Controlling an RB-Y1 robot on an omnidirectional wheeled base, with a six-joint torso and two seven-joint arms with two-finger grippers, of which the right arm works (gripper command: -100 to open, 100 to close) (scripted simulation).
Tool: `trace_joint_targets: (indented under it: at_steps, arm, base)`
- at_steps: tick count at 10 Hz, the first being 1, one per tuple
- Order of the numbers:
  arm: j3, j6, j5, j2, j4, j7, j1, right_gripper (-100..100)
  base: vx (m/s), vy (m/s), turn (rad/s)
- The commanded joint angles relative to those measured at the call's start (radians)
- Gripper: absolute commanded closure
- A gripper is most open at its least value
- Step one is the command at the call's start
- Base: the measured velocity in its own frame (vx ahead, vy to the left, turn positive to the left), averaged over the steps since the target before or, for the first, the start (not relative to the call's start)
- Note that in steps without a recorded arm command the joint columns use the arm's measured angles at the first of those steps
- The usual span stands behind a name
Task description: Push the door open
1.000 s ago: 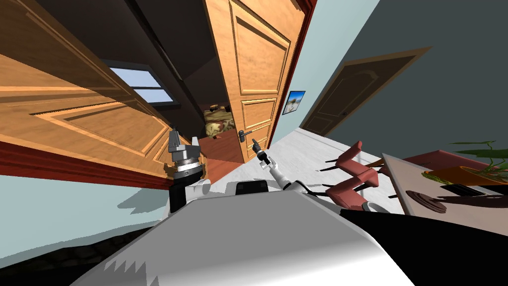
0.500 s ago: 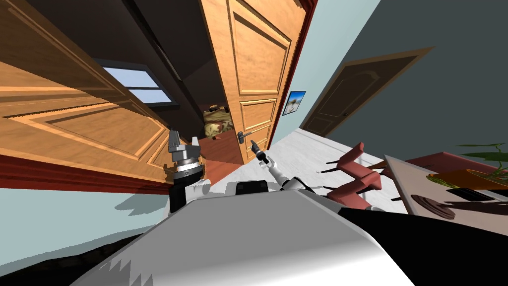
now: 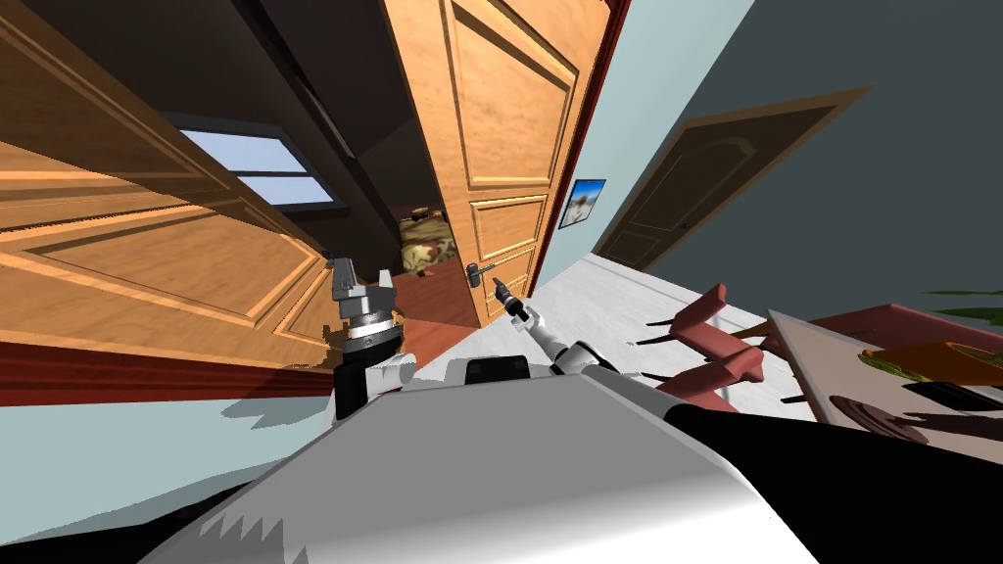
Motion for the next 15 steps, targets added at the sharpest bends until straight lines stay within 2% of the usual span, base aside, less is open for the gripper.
trace_joint_targets:
  at_steps: [1,3,4,13,14,15]
  arm:
    - [0.009,0.002,0.003,0.000,0.029,-0.006,-0.018,-100]
    - [0.018,0.002,0.006,0.001,0.064,-0.011,-0.039,-100]
    - [0.017,0.006,0.005,-0.001,0.046,-0.010,-0.030,-100]
    - [-0.009,0.008,-0.001,0.013,0.067,0.012,-0.035,-100]
    - [-0.009,0.008,-0.001,0.013,0.067,0.012,-0.035,100]
    - [-0.009,0.008,-0.001,0.013,0.067,0.012,-0.035,100]
  base:
    - [0.111,-0.017,-0.004]
    - [0.101,-0.017,-0.001]
    - [0.042,-0.009,0.002]
    - [0.167,0.095,0.029]
    - [-0.012,-0.003,-0.003]
    - [-0.024,-0.015,0.012]
